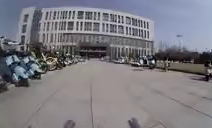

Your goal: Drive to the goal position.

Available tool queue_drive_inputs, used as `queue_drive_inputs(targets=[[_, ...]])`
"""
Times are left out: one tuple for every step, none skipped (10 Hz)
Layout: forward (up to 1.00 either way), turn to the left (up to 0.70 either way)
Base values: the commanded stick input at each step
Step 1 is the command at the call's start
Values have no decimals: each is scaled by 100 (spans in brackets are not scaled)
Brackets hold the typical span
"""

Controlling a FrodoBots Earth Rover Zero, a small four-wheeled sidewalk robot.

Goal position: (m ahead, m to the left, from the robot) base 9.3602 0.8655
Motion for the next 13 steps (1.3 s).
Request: queue_drive_inputs(targets=[[100,0],[100,0],[100,0],[100,0],[100,0],[100,0],[100,0],[100,0],[100,0],[100,0],[100,0],[100,0],[100,0]])
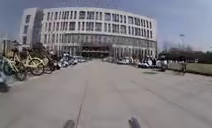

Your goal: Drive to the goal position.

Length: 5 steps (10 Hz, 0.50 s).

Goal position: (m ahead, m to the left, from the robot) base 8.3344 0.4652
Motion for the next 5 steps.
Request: queue_drive_inputs(targets=[[100,0],[100,0],[100,0],[100,0],[100,0]])
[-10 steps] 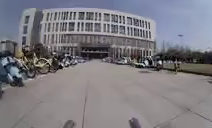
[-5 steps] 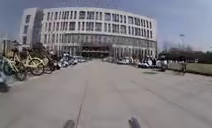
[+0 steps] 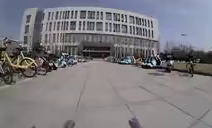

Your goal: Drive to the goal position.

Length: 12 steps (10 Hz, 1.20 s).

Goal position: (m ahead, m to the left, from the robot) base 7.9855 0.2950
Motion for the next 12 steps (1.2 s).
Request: queue_drive_inputs(targets=[[100,0],[100,0],[100,0],[100,0],[100,0],[100,0],[100,0],[100,0],[100,0],[100,0],[100,0],[100,0]])
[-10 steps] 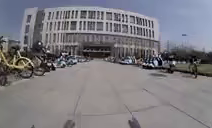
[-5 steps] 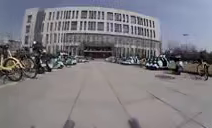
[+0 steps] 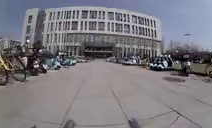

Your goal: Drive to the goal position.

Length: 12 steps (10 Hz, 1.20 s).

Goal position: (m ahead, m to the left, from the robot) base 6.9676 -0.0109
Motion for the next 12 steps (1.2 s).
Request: queue_drive_inputs(targets=[[100,0],[100,0],[100,0],[100,0],[100,0],[100,0],[100,0],[100,0],[100,0],[100,0],[100,0],[100,0]])
